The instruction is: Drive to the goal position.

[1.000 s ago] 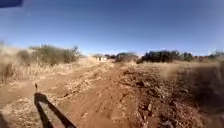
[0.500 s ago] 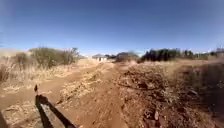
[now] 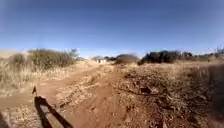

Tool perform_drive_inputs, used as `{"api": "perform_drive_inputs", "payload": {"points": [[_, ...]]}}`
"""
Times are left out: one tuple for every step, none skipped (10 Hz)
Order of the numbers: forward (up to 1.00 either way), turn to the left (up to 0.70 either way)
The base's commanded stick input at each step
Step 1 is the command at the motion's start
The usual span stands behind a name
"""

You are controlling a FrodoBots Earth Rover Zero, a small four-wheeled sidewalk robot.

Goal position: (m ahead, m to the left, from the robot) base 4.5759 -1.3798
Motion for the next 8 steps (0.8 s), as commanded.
{"api": "perform_drive_inputs", "payload": {"points": [[0.50,0.09],[0.50,0.00],[0.50,0.00],[0.50,0.00],[0.50,0.00],[0.50,0.00],[0.50,0.00],[0.50,0.00]]}}
